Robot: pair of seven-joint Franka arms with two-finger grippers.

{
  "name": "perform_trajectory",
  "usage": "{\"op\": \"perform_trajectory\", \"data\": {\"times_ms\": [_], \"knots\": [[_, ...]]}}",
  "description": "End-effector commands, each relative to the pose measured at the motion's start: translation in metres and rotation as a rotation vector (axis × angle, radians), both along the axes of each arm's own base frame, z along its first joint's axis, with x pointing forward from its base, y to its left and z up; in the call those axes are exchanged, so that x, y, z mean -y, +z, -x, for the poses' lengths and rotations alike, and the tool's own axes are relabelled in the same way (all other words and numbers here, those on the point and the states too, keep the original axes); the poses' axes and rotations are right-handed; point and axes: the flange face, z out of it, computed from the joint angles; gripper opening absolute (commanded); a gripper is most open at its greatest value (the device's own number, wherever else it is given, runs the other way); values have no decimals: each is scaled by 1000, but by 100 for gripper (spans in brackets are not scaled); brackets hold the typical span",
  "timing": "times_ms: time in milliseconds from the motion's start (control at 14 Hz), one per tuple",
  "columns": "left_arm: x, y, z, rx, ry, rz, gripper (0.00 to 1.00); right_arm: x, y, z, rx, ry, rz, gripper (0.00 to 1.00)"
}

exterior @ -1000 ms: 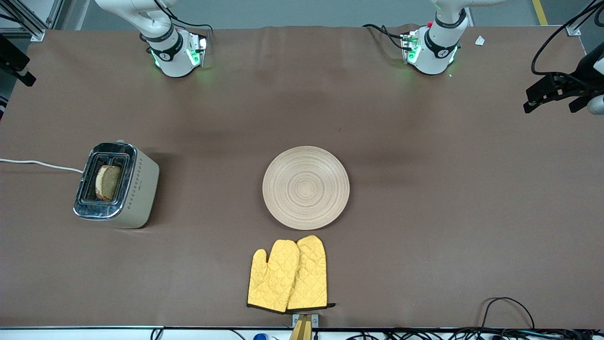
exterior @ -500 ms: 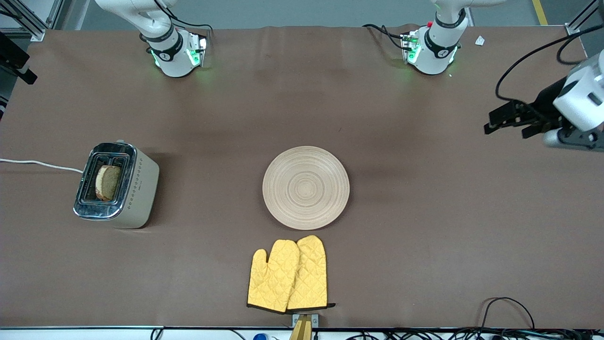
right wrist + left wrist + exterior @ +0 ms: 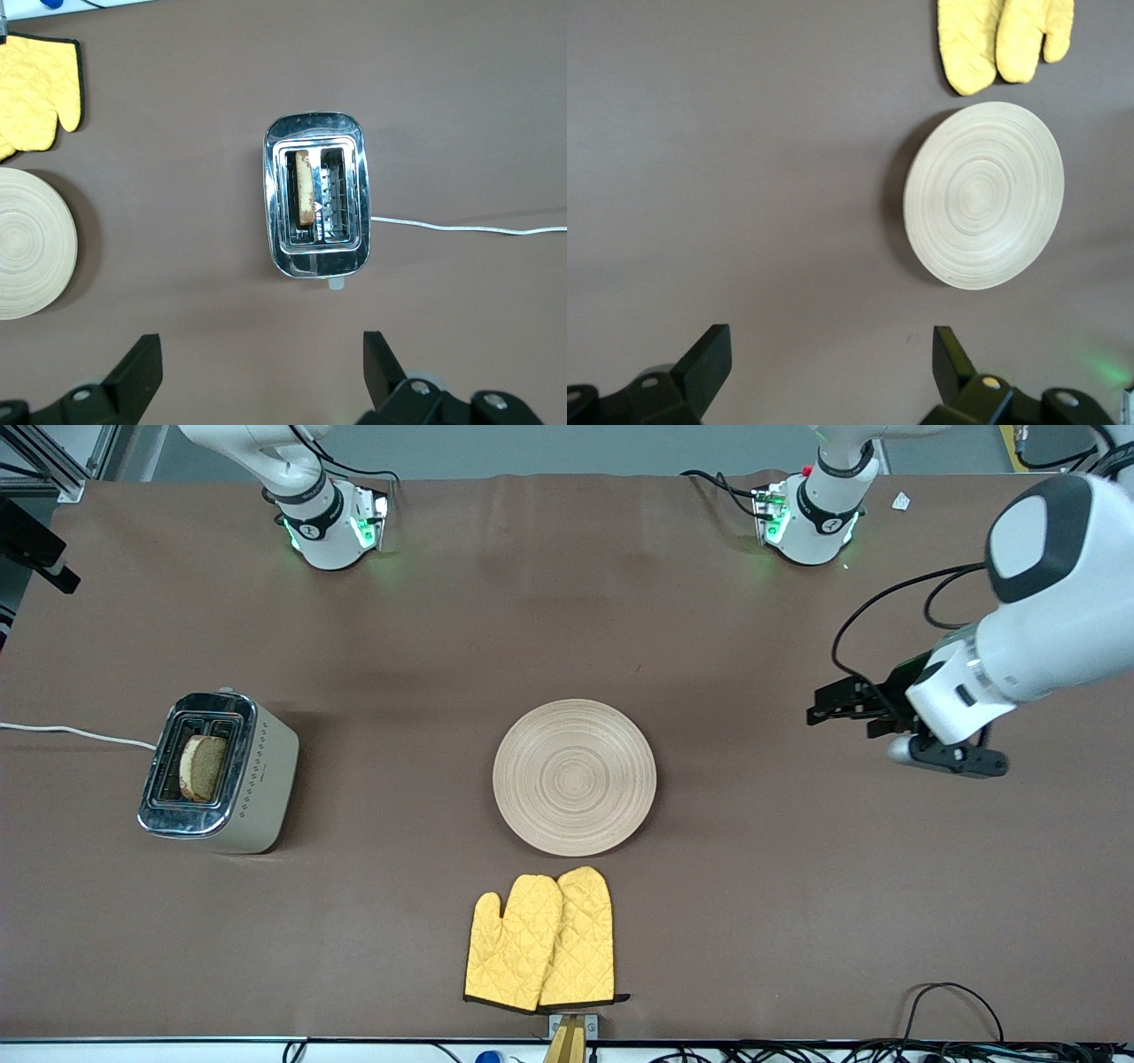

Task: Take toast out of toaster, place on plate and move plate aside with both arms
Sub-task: 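Move the left gripper in beside the wooden plate and hover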

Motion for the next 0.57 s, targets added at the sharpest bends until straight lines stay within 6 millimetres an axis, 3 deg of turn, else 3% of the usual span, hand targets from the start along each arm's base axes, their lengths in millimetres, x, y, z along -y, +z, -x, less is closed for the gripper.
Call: {"op": "perform_trajectory", "data": {"times_ms": [0,500], "knots": [[2,-19,-2,-11,-26,53,100,3,-6,-6,-4,-3,-21,100],[7,-40,-8,-49,-13,93,100,8,-26,-17,-40,-15,-20,100]]}}
